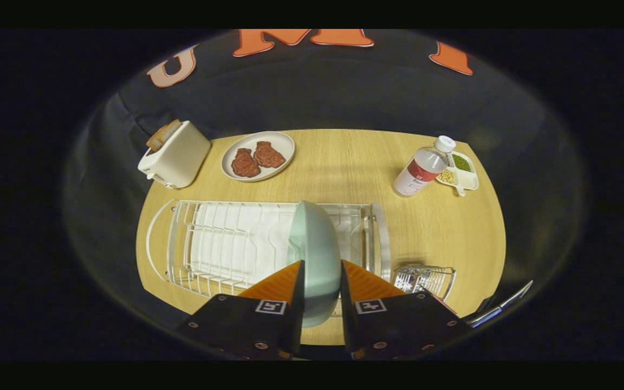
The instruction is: Take the plate from the dish rack, then take the spoon from the basket and place it into the plate.
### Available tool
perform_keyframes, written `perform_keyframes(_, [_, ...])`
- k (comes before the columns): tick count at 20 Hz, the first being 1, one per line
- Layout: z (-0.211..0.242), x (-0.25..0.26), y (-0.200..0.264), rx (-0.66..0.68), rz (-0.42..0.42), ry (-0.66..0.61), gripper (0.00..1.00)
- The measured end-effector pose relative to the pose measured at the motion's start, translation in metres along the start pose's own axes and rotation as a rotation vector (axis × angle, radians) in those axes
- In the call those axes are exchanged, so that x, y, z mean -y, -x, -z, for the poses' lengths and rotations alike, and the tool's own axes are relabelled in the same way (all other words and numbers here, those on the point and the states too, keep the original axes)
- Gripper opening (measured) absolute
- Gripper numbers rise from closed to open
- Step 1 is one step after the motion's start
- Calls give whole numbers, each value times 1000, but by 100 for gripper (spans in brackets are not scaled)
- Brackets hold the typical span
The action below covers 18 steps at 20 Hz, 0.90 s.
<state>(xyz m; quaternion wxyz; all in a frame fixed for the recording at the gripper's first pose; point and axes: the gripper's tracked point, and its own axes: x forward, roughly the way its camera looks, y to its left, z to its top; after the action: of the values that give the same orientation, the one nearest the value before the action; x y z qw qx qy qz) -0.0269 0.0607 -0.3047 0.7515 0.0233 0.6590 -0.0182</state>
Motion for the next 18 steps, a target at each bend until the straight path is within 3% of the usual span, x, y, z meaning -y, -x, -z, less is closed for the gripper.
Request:
perform_keyframes(5, [0, 2, 3, -3, 66, 20, 26])
perform_keyframes(10, [-15, 25, 9, 55, 203, 43, 17])
perform_keyframes(18, [-34, 37, 35, 128, 331, 133, 16])
